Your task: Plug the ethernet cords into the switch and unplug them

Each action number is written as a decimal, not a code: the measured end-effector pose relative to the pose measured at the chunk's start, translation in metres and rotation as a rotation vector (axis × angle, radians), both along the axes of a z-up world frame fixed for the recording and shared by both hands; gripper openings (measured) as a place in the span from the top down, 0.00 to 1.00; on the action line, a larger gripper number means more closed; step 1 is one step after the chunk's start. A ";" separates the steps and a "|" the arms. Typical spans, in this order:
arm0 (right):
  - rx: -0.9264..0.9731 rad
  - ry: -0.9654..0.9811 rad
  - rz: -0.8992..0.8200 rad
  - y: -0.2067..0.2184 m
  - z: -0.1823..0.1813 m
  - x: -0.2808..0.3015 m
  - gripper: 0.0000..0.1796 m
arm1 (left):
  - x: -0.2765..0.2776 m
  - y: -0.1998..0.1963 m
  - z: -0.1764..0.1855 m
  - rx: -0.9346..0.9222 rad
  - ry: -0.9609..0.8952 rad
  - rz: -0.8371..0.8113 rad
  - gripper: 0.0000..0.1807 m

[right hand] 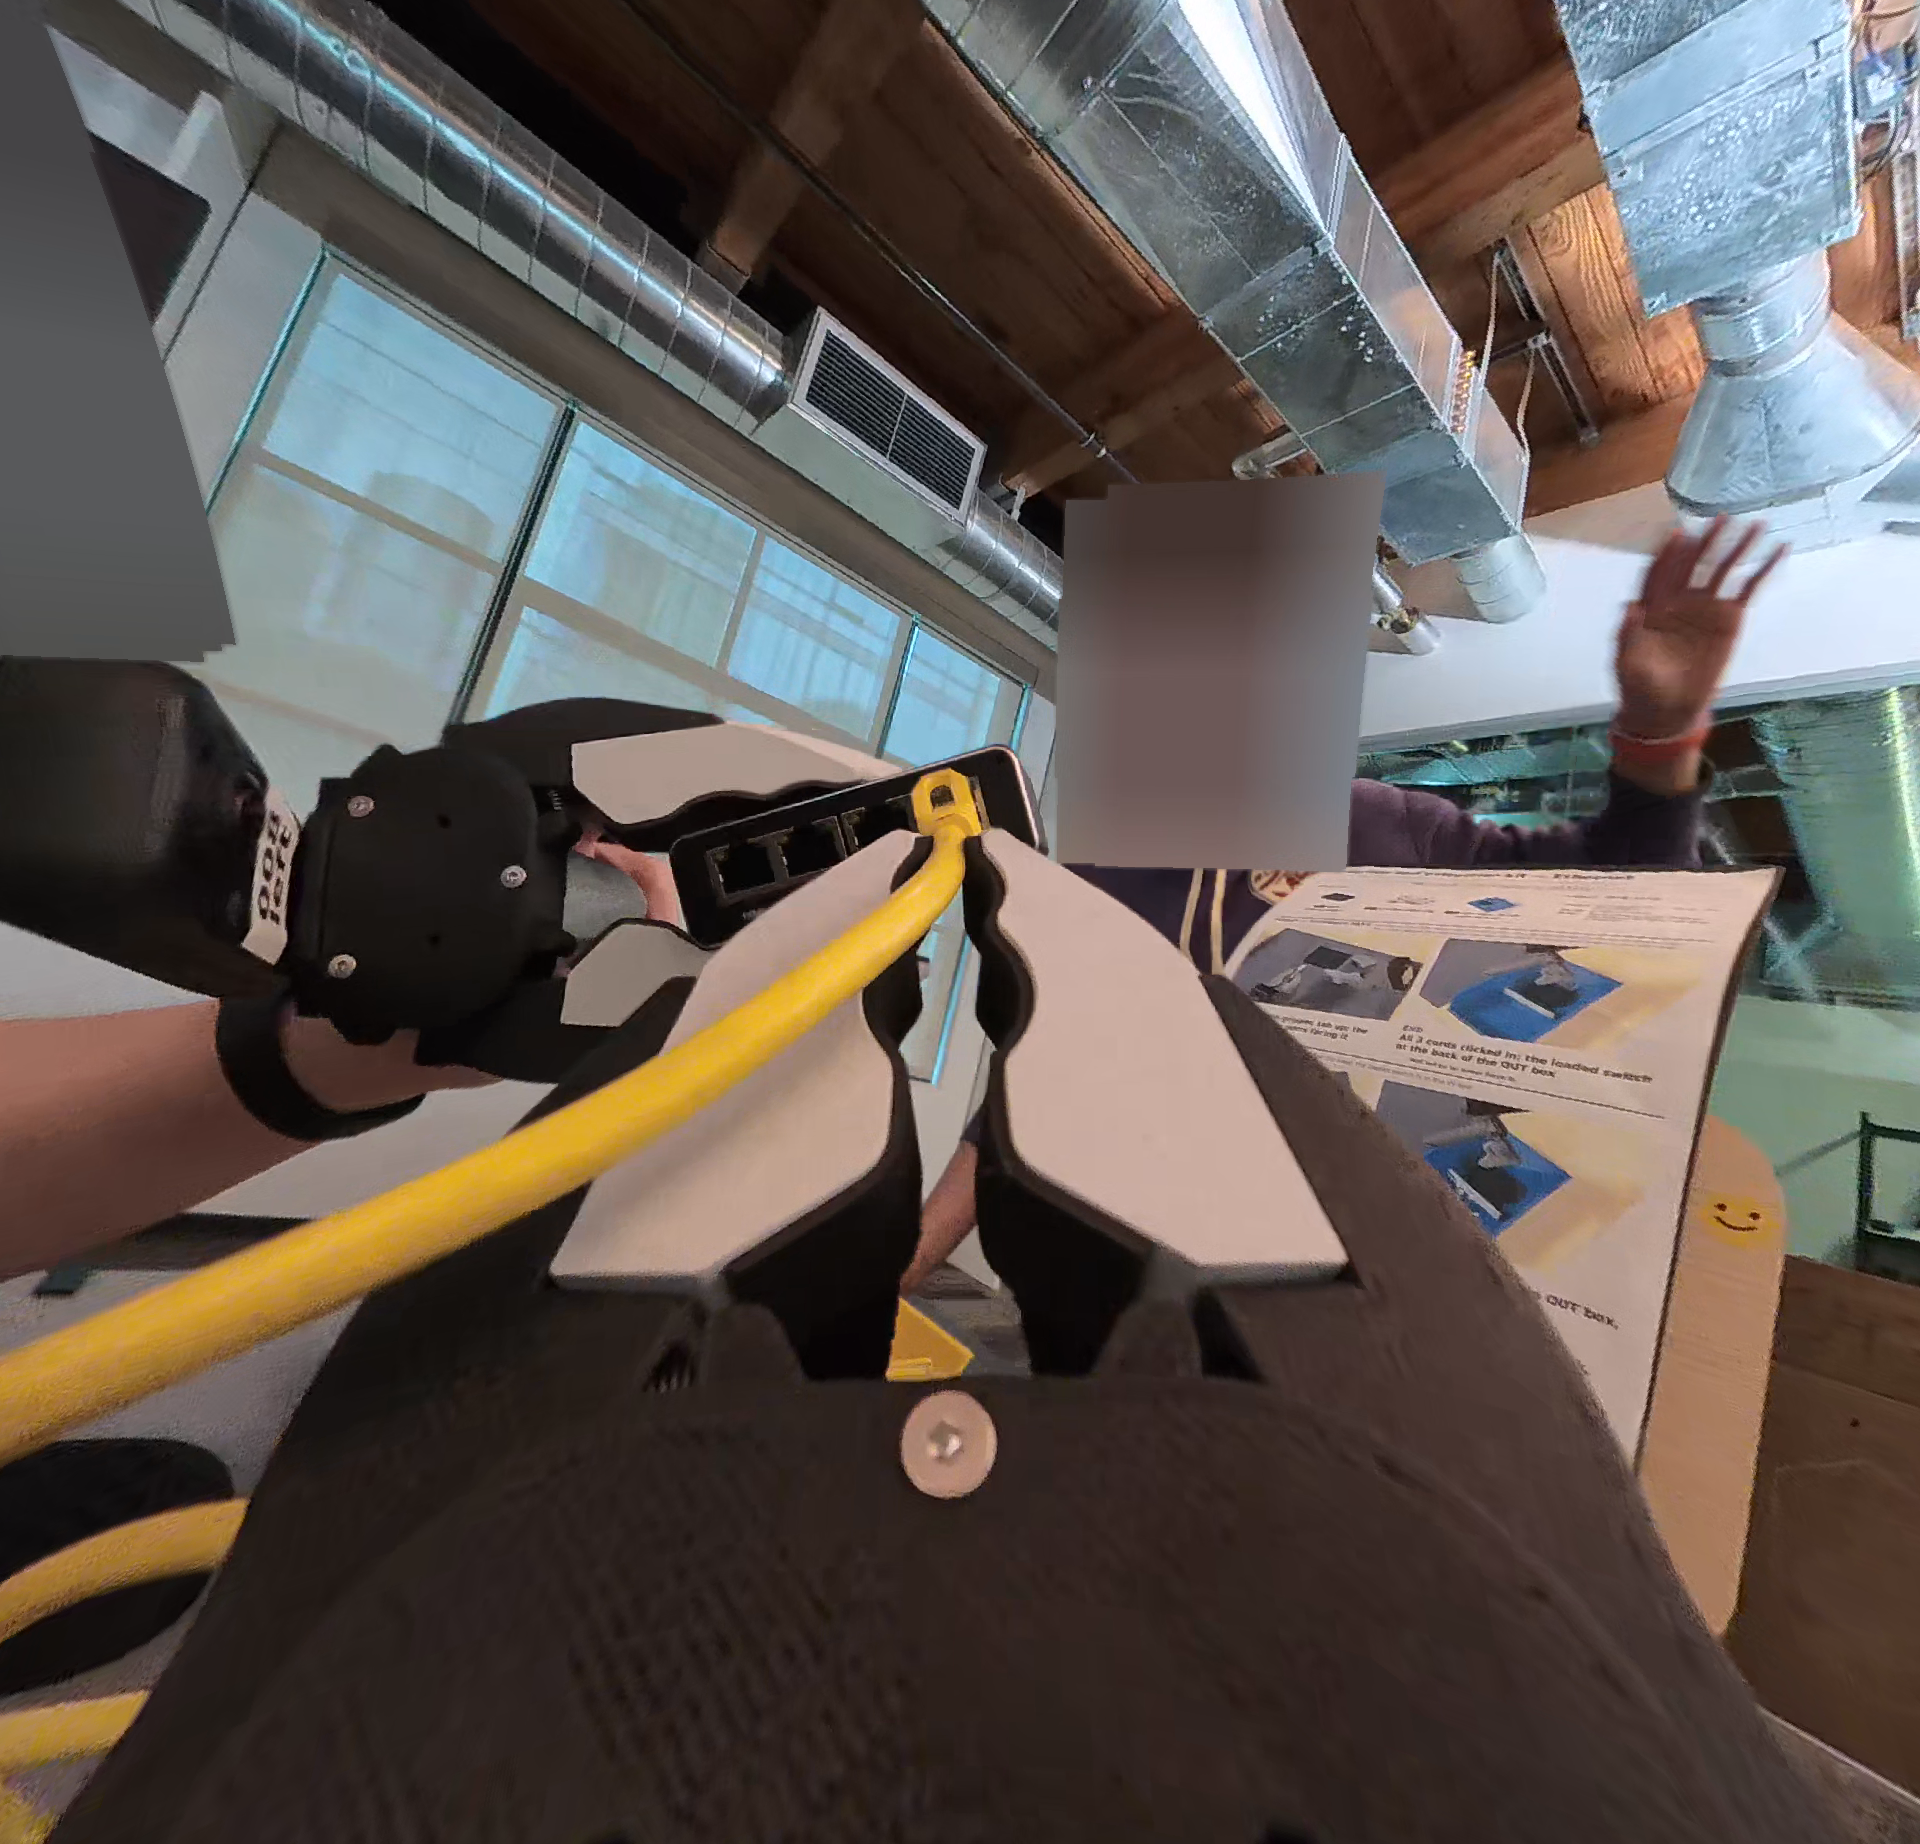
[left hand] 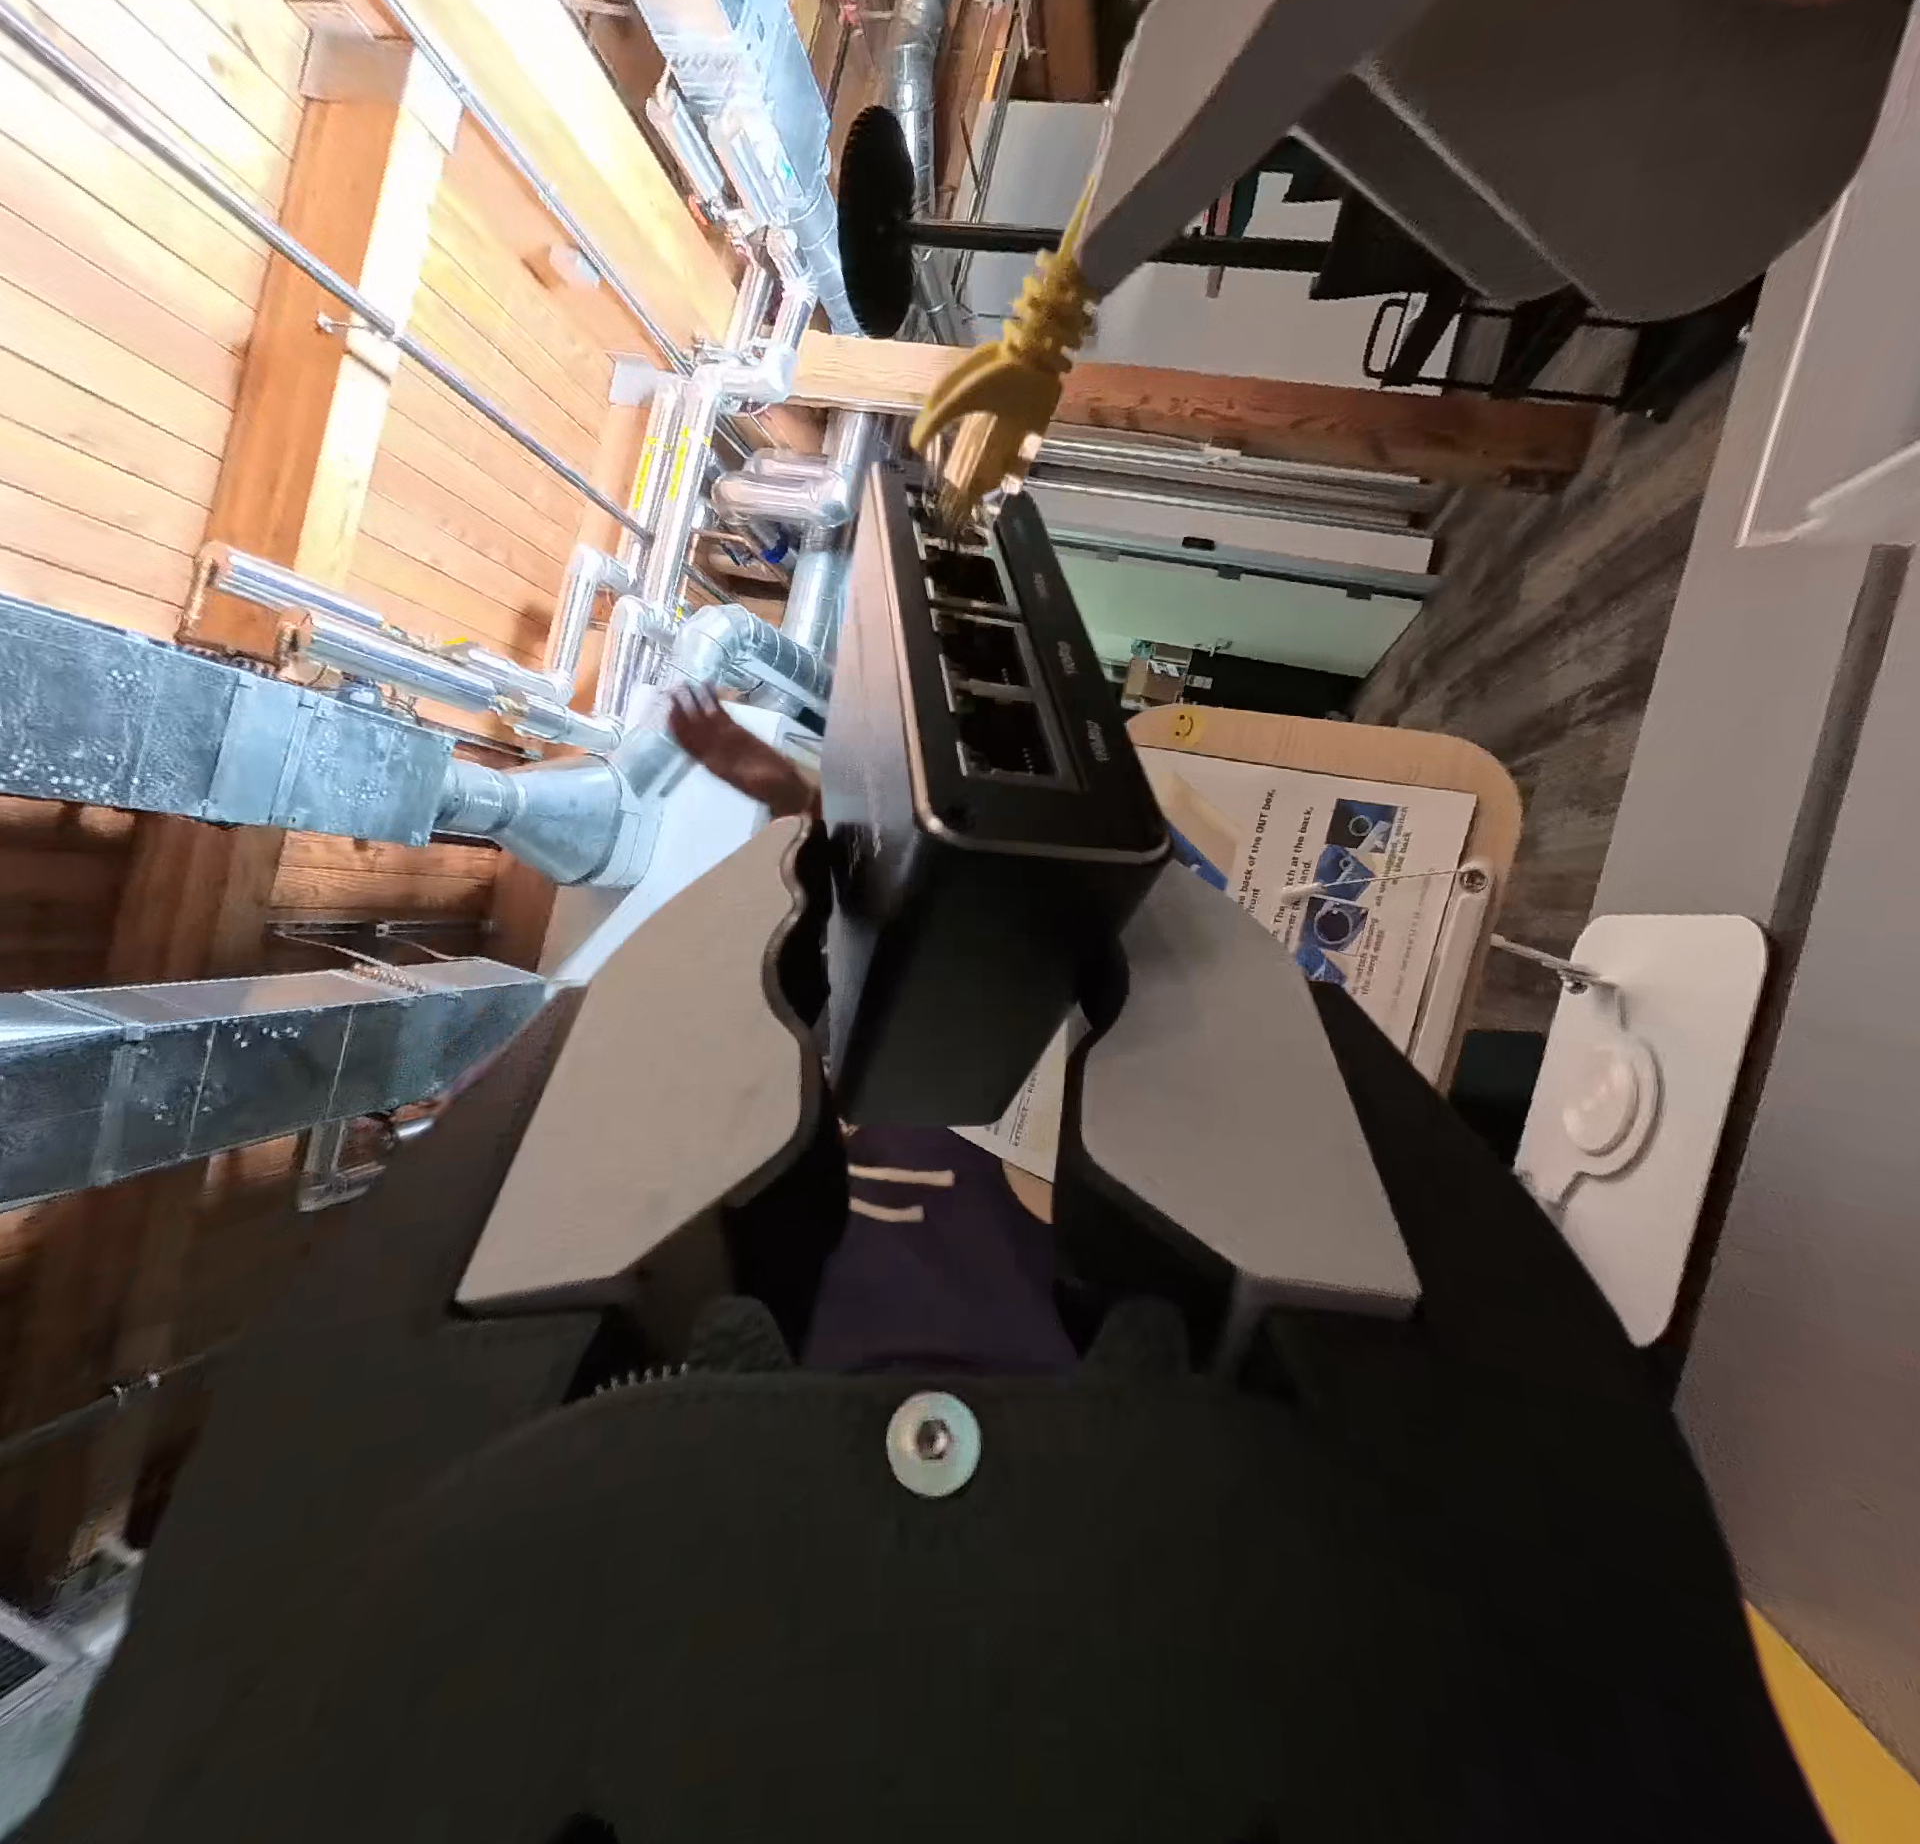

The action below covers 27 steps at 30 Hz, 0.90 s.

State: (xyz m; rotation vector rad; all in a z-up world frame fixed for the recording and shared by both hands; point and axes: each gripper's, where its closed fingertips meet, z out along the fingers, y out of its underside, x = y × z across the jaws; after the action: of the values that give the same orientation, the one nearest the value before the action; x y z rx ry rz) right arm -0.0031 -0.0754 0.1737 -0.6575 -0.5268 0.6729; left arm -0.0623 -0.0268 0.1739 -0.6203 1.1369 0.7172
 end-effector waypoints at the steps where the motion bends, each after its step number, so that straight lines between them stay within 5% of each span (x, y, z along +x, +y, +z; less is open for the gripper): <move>1: 0.007 -0.005 -0.008 0.000 -0.001 -0.001 0.97 | 0.000 0.000 0.000 0.019 0.000 0.000 0.77; 11: -0.198 -0.051 0.089 0.035 -0.025 -0.009 0.97 | -0.002 0.006 -0.028 0.079 0.175 -0.012 0.80; 16: -0.029 -0.088 -0.075 0.016 -0.016 -0.011 0.97 | -0.004 0.006 -0.031 -0.052 0.031 -0.053 0.79; 24: 0.165 -0.166 -0.249 -0.016 0.001 -0.017 0.97 | -0.001 0.000 -0.035 -0.330 -0.248 -0.174 0.47; 27: 0.179 -0.186 -0.272 -0.016 0.001 -0.018 0.97 | 0.002 -0.004 -0.057 -0.610 -0.384 -0.287 0.36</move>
State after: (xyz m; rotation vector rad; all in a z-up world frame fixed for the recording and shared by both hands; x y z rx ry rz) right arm -0.0211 -0.0919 0.1746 -0.6121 -0.6475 0.3061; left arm -0.0603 -0.0313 0.1171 -1.0300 1.0481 -0.0174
